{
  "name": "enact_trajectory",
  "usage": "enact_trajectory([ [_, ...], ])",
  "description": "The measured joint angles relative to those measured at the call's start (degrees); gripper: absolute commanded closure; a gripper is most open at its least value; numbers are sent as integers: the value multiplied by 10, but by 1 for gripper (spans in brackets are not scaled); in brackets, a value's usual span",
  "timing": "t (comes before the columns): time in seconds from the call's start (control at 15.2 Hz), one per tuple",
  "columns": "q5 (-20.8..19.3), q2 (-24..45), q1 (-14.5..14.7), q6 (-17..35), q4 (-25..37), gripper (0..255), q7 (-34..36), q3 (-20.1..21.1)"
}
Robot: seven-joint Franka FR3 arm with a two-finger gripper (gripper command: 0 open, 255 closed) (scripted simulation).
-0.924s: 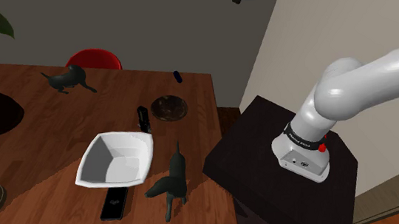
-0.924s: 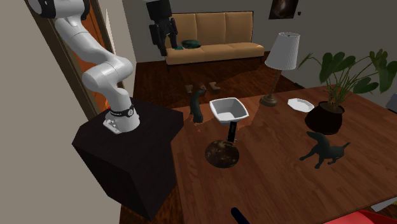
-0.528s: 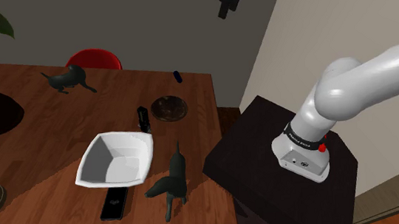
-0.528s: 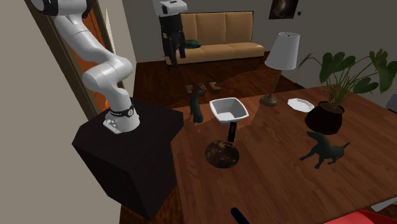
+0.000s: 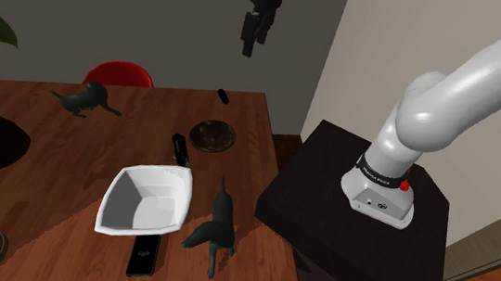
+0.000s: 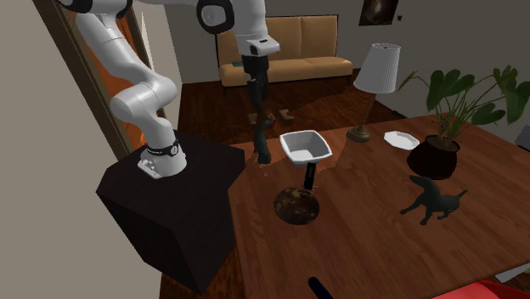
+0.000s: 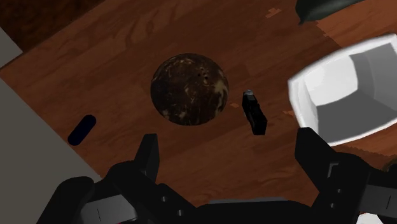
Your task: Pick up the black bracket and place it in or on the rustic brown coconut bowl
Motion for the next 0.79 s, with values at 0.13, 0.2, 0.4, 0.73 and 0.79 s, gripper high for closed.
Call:
enact_trajectory([
  [0.13, -2, 33, 2, 26, 4, 0, 4, 9],
  [0.2, -2, 47, 5, 44, -1, 0, 8, 15],
  [0.4, -11, 108, 5, 92, 8, 0, 13, 26],
  [0.73, -35, 211, 11, 160, 35, 0, 39, 51],
  [0.79, -40, 227, 12, 173, 35, 0, 43, 54],
])
